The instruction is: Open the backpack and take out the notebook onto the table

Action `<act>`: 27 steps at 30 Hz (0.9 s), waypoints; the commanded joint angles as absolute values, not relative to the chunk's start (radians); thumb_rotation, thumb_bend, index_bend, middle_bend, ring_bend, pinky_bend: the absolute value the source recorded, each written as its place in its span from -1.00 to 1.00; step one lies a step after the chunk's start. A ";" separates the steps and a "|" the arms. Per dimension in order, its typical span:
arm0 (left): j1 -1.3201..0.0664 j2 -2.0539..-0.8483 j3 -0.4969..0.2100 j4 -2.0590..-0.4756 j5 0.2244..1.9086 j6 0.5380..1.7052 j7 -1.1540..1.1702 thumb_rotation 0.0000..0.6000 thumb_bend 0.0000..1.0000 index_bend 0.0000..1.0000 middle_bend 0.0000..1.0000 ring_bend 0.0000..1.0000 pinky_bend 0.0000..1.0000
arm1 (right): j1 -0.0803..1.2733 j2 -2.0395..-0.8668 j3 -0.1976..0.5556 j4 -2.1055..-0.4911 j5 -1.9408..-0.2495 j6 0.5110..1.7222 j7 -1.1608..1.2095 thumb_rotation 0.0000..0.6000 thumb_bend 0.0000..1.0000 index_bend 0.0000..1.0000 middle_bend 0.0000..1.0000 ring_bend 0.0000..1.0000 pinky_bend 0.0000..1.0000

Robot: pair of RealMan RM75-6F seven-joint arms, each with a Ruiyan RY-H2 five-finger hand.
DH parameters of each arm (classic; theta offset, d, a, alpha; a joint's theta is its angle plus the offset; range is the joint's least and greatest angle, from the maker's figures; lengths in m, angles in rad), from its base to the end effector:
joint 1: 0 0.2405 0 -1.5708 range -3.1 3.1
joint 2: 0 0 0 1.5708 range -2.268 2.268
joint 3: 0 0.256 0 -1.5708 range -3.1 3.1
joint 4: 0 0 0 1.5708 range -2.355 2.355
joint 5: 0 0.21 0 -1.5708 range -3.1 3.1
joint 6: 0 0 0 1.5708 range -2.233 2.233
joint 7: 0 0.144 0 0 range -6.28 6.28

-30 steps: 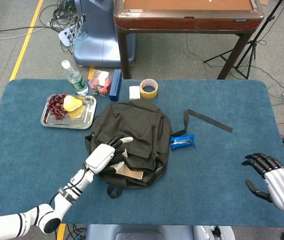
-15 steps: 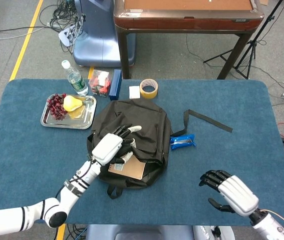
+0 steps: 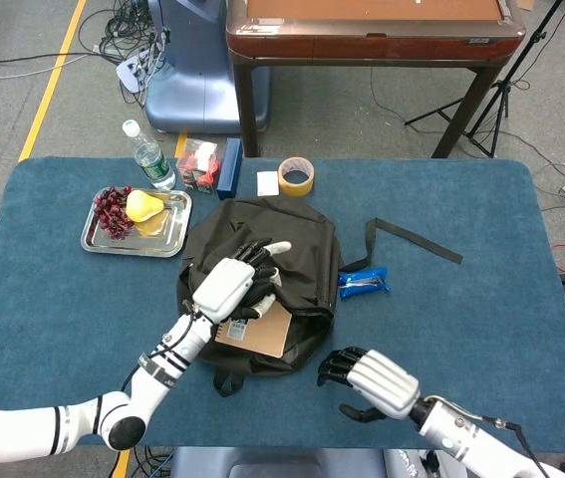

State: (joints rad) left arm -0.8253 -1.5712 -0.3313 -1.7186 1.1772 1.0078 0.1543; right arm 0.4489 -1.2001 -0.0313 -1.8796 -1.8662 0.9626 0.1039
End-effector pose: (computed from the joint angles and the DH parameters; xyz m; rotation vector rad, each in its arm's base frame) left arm -0.0287 0.3272 0.0022 -1.8503 -1.1540 -1.4605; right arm -0.1560 -0.1913 0.0362 2.2738 -1.1189 1.1443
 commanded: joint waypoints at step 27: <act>-0.853 -1.567 -0.355 -1.732 1.070 1.055 0.181 1.00 0.03 0.08 -0.73 -0.94 -0.91 | 0.647 -1.664 0.073 -1.372 -1.695 0.943 0.006 1.00 -0.50 -0.41 -0.41 -0.58 -0.40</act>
